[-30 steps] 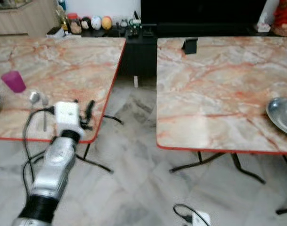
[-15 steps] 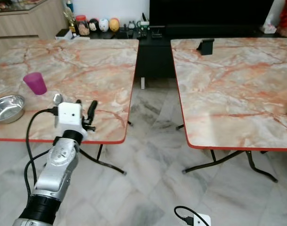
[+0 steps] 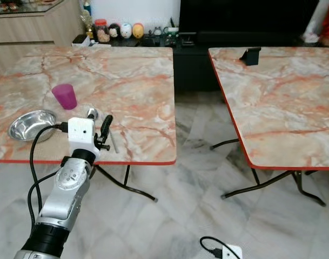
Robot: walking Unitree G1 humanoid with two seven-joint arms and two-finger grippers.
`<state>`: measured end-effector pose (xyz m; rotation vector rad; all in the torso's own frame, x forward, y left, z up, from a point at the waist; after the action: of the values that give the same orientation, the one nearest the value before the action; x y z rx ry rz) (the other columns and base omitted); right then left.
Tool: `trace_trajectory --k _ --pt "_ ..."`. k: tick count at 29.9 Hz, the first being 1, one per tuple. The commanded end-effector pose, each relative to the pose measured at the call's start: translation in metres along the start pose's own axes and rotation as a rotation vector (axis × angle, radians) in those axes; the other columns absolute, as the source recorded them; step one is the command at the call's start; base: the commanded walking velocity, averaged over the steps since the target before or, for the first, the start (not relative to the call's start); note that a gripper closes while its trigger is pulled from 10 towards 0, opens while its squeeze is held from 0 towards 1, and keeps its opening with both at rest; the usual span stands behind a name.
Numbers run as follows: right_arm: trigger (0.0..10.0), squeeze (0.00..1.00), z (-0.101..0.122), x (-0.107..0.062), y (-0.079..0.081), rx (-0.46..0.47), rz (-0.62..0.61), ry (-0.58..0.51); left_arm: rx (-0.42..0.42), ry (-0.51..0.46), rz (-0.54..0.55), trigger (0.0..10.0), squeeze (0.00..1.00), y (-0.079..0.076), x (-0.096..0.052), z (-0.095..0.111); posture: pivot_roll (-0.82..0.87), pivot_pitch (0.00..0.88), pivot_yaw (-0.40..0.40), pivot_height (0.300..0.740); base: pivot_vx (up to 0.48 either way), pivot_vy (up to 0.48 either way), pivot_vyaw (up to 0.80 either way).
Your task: Setting the table
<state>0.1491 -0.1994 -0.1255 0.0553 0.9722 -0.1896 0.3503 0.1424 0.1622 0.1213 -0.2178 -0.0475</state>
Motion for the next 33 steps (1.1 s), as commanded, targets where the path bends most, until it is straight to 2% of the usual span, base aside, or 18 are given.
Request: trace_trajectory --k 1,33 --pt "10.0 0.0 -0.0018 -0.0003 0.0006 0.011 0.002 0.007 0.013 -0.012 0.008 10.0 0.0 0.0014 0.0017 0.0032 0.11 0.0 -0.031 0.731 0.0 0.341 0.0" --pt "10.0 0.0 0.0009 0.0004 -0.0008 -0.005 0.011 0.004 0.008 -0.015 0.02 10.0 0.0 0.0006 0.0023 0.0042 0.12 0.0 -0.046 0.731 0.0 0.343 0.0"
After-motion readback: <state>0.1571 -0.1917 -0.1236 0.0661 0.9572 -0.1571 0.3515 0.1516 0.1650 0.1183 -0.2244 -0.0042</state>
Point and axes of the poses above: a point about 5 cm out from each wrist's last joint towards the gripper, its own x axis pointing out of the wrist towards the gripper, its own z axis along the axis of the wrist's last joint, y = z × x, the point moved 3 cm from there along x, pointing out of the wrist towards the gripper
